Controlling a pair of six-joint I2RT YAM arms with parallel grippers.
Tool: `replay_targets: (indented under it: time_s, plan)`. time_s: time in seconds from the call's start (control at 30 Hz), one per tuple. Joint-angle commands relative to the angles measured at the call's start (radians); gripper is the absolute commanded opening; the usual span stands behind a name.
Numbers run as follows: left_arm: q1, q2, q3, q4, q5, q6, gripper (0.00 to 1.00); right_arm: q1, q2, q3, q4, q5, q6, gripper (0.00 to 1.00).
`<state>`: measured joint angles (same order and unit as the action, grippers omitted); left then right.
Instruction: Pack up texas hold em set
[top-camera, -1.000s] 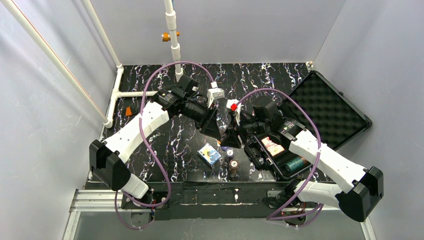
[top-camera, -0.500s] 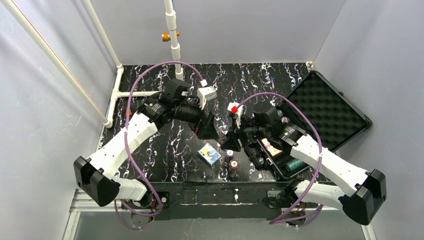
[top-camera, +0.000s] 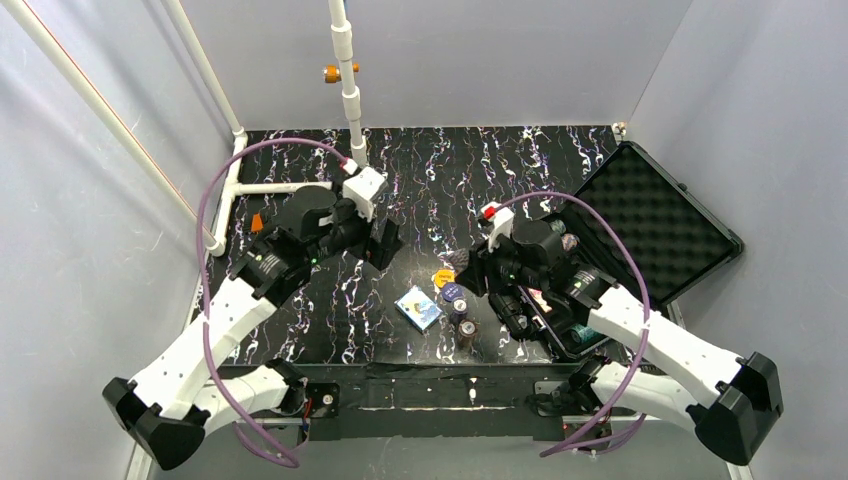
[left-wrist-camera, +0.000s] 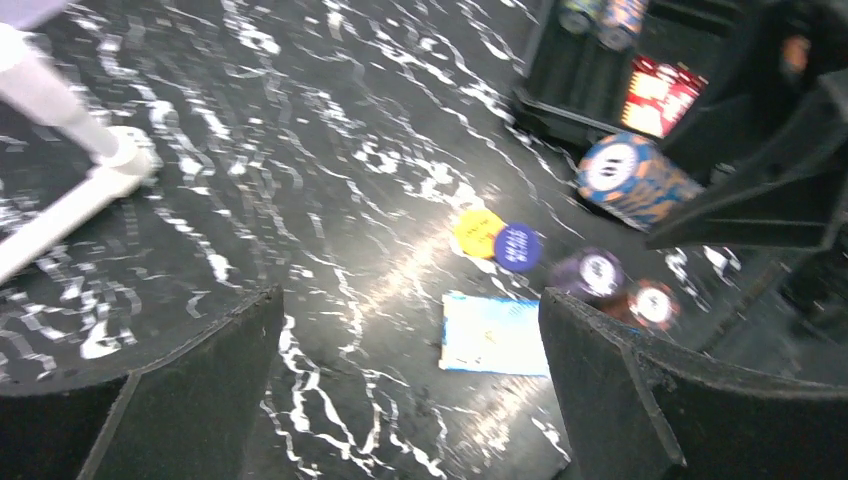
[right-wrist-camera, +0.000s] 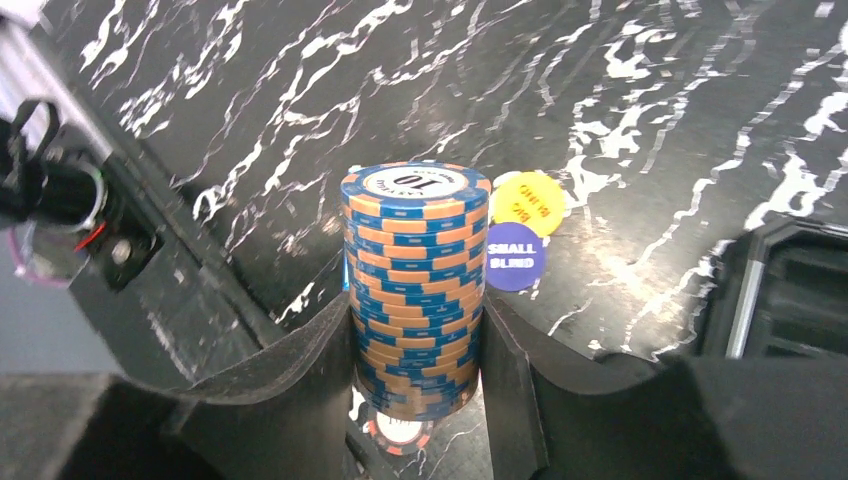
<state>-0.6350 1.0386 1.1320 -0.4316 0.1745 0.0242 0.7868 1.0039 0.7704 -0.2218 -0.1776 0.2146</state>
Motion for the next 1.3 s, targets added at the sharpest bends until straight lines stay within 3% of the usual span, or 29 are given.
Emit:
replay_targets:
  time_s: [0.0, 0.27, 0.37, 0.47, 0.6, 0.97, 1.27]
  plan:
    - [0.004, -0.089, -0.056, 0.125, -0.277, 0.014, 0.98, 0.003, -0.091, -0.046, 0.132, 0.242, 0.14, 0.01]
    - [0.003, -0.083, -0.068, 0.134, -0.583, -0.005, 0.98, 0.003, -0.124, -0.074, 0.094, 0.458, 0.251, 0.01]
    - [0.003, -0.078, -0.066, 0.129, -0.575, -0.012, 0.98, 0.003, -0.065, 0.034, -0.095, 0.651, 0.45, 0.01]
    - [0.003, -0.08, -0.067, 0.122, -0.583, -0.017, 0.98, 0.003, 0.058, 0.166, -0.28, 0.721, 0.689, 0.01]
    - [0.003, -0.091, -0.073, 0.125, -0.653, -0.017, 0.98, 0.003, 0.227, 0.309, -0.511, 0.798, 0.882, 0.01]
    - [0.003, -0.095, -0.074, 0.125, -0.656, -0.017, 0.98, -0.035, 0.23, 0.316, -0.544, 0.809, 0.942, 0.01]
    - [0.003, -0.091, -0.071, 0.12, -0.644, -0.017, 0.98, -0.267, 0.282, 0.282, -0.437, 0.548, 0.85, 0.01]
